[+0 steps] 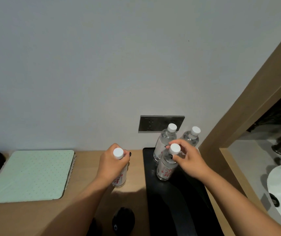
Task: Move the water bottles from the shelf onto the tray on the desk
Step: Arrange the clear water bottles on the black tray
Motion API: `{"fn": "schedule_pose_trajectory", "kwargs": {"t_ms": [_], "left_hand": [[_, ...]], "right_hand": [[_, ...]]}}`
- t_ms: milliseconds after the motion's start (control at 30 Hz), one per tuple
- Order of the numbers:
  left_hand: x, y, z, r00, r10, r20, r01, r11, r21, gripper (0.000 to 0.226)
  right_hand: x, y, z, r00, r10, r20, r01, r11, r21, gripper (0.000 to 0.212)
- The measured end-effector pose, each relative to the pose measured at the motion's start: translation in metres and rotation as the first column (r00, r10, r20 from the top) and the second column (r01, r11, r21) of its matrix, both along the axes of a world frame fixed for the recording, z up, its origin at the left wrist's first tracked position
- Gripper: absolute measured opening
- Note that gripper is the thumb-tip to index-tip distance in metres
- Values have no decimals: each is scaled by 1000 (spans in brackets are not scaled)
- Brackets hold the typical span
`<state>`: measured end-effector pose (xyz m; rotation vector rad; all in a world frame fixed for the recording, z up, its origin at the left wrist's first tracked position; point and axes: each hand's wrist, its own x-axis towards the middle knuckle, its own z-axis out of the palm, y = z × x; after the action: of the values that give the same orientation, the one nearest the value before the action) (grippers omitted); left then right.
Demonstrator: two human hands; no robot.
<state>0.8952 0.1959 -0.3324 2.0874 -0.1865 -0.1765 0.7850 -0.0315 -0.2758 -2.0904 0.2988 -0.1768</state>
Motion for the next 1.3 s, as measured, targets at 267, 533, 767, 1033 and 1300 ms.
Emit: {"fn": "schedule_pose_trajectory", "kwargs": {"t_ms": [267,533,767,1033,1300], "left_hand": [[2,-2,-4,999,18,36,-19,1000,5,22],[2,0,-5,999,13,42,-13,1000,-2,22],[3,7,3,992,-119,-39,117,992,-51,25],[2,20,9,969,-216,-121,202,972,-118,34],[3,48,-1,918,-341,-201,332,940,-79,62]], "right_hand": [[-9,10,-39,940,-342,-6,339,932,131,47],[-6,25,-50,904,-428,20,423,898,120,37],[-8,21,-52,917,-398,13,396,915,75,40],[-9,25,-49,912,-409,-17,409,907,105,43],[-6,22,-46,920,-386,-66,390,917,84,42]]}}
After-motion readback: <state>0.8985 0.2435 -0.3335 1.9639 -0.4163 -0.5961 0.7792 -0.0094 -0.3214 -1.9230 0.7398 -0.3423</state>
